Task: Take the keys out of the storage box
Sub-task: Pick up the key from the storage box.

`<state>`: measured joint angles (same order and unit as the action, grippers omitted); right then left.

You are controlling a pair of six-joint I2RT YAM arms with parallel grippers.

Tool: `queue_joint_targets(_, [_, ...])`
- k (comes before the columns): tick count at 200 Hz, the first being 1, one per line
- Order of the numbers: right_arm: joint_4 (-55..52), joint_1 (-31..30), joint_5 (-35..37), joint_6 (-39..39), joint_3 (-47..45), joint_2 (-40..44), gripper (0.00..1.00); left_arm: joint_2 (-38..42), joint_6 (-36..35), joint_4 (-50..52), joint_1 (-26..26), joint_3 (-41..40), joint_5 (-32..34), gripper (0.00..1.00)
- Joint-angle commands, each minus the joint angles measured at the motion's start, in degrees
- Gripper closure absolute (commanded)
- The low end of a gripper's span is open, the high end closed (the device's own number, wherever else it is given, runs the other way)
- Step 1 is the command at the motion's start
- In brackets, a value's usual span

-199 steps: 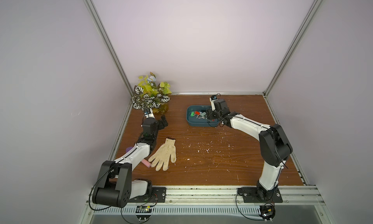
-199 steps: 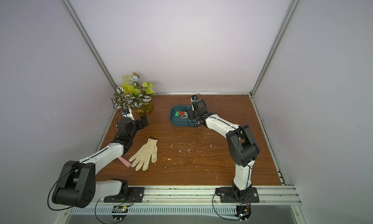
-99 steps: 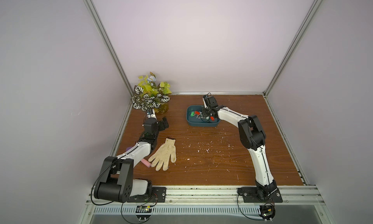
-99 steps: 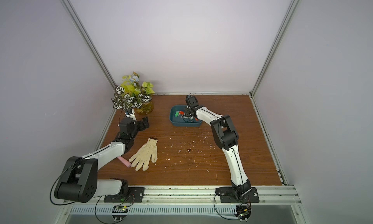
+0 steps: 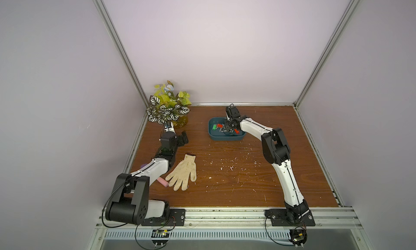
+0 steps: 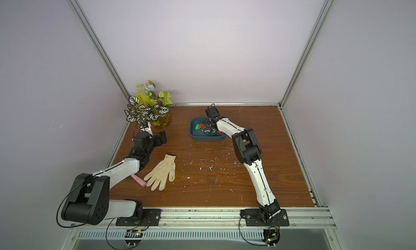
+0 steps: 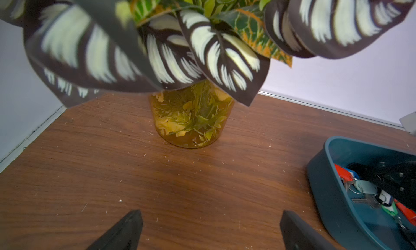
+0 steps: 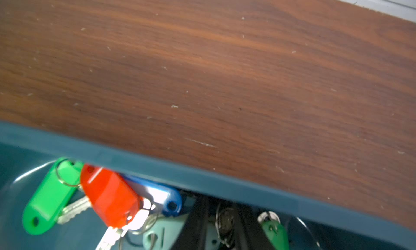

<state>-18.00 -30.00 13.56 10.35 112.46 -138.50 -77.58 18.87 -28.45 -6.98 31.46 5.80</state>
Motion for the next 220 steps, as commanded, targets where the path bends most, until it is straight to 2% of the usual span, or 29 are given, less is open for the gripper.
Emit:
queue_joint_targets(1, [-0.72,0.20,1.56,0.00,2.10,0.47,0.82,-0.63,-0.42,-0.20,-0.40,1.28,-1.16,0.01])
queue_joint_targets(57, [-0.27,0.20,-0.04,-0.11,1.45,3.36,1.00,0.14,0.02,-0.86,-0.35,0.97,-2.39,0.01])
queue_joint_targets(106, [3.12,0.20,-1.14,-1.14,-5.92,11.83,1.00,0.23,1.38,-2.40,-0.90,0.88,-5.79,0.01])
queue_joint_targets(135, [6.73,0.23,-2.49,-1.78,-12.86,19.43,1.00,0.50,1.62,-2.54,-2.03,1.38,-6.61,0.01])
queue_joint_targets(179, [13.14,0.20,-7.04,-3.08,-26.79,33.27,1.00,0.57,0.25,-0.94,-6.42,3.78,-5.48,0.01])
queue_joint_targets(201, [16.32,-0.04,-14.47,-4.35,-35.96,41.61,1.00,-0.08,-0.65,1.07,-9.19,6.46,-4.35,0.01])
queue_joint_targets(220, [21.66,-0.86,-20.89,-4.34,-47.59,49.82,1.00,-1.43,-2.04,3.39,-12.15,9.76,-2.78,0.01])
